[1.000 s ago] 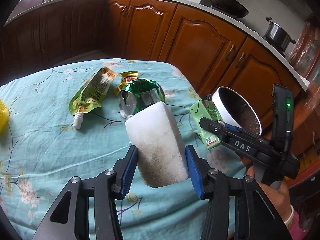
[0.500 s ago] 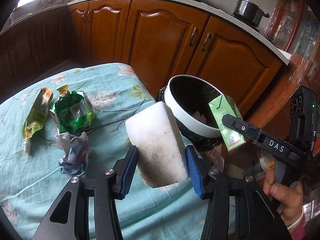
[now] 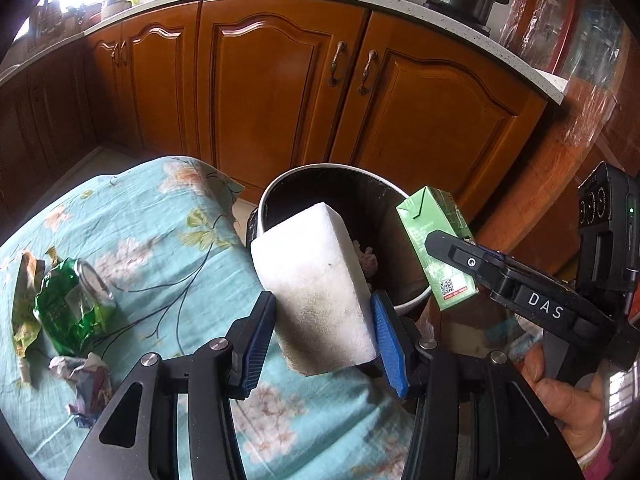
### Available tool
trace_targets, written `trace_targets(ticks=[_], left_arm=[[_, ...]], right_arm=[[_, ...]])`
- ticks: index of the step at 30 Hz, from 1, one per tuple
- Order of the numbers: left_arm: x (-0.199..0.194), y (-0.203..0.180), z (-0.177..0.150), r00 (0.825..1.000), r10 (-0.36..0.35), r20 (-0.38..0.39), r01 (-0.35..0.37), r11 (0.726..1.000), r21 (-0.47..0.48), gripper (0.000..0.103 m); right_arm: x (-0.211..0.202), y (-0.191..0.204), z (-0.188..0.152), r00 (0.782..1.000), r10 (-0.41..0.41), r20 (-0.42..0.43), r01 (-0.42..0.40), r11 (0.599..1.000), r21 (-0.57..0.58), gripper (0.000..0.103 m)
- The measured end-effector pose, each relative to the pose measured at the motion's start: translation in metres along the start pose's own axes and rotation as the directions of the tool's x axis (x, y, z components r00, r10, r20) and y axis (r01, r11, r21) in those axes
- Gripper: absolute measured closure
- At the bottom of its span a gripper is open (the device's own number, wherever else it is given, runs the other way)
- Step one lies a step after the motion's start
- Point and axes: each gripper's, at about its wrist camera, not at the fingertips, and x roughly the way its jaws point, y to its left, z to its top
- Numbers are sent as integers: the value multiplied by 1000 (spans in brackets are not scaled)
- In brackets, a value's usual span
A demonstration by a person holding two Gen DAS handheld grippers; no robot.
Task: Collect trash
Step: 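Carry sponge and carton over the bin and open both grippers to drop them, then move both tools back over the table toward the squeeze pouch and paper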
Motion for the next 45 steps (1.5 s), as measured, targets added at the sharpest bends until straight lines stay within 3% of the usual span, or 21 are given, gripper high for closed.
trace_targets(ticks=[10,26,29,33,39,45], left_arm=[[47,-6,33,999,0,-54,2,1000,32,55],[81,-10,49,995,-5,-98,8,1000,28,51],[83,-11,49,994,-6,-112,8,1000,15,47],[79,-7,46,994,-28,-107,27,1000,-11,41],[61,2,31,997,-27,-71,23,999,-48,35],[24,21,-8,1000,-9,-18,7,992,-123,30]], right_arm=[[15,-18,17,1000,-19,-7,19,1000,20,61],[39,-38,28,998,-37,-54,39,998,46,60],[41,-41,29,998,-15,-57,19,998,68,55],[35,-44,29,999,-1,-33,4,996,84,34],[22,-41,26,1000,8,0,-8,995,103,32],[9,-28,14,999,38,28,-41,993,113,16]])
